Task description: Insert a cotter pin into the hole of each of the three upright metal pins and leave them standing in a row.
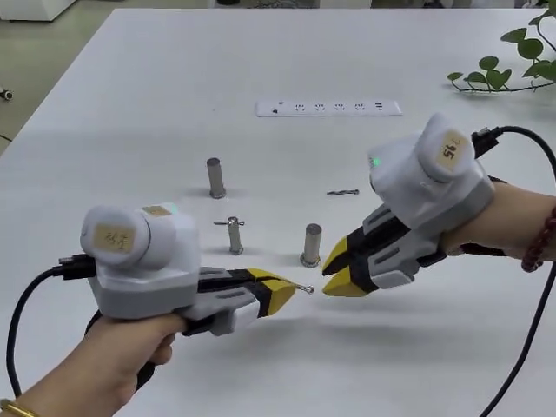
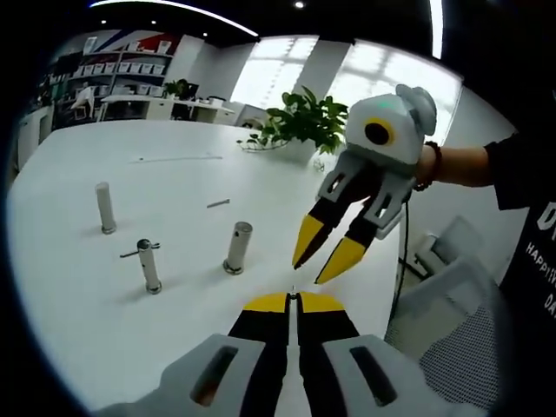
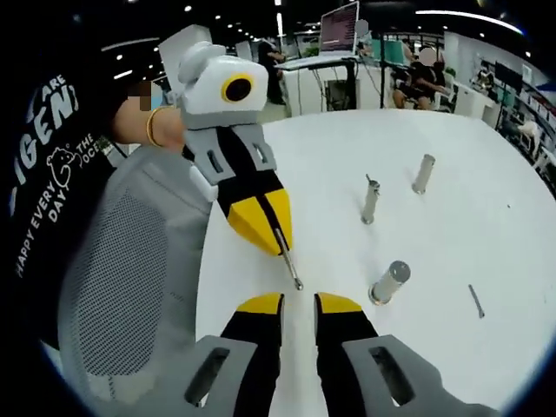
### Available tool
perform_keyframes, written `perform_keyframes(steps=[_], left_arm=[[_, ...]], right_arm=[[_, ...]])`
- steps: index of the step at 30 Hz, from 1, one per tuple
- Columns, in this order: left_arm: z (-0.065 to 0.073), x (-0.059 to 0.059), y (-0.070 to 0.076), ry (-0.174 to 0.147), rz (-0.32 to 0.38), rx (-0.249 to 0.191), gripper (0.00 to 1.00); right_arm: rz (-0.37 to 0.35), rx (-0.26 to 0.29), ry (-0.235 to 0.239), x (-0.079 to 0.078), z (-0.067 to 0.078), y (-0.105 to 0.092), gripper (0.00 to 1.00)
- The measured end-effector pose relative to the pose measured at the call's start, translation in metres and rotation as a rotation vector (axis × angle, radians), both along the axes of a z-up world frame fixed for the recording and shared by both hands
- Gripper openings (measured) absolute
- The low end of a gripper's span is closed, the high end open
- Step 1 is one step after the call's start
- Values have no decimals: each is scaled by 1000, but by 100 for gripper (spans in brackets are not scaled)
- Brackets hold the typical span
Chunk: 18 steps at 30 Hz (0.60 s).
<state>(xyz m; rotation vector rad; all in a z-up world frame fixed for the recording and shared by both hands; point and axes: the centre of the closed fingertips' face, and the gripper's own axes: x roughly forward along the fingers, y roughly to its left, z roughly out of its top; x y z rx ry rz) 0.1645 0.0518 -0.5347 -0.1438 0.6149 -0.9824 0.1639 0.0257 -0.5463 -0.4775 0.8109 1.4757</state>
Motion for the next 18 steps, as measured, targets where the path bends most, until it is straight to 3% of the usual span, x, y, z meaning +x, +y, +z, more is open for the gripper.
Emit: perform_keyframes(steps=[4, 11, 18], left_arm=[[1, -5, 0, -34, -45, 19, 0], [2, -13, 0, -70, -109, 26, 0], [5, -21, -5, -96, -176, 9, 0]], right_arm=[[6, 32, 63, -8, -2, 0, 11], [28, 78, 133, -19, -1, 0, 11], [64, 101, 166, -32, -3, 1, 12]])
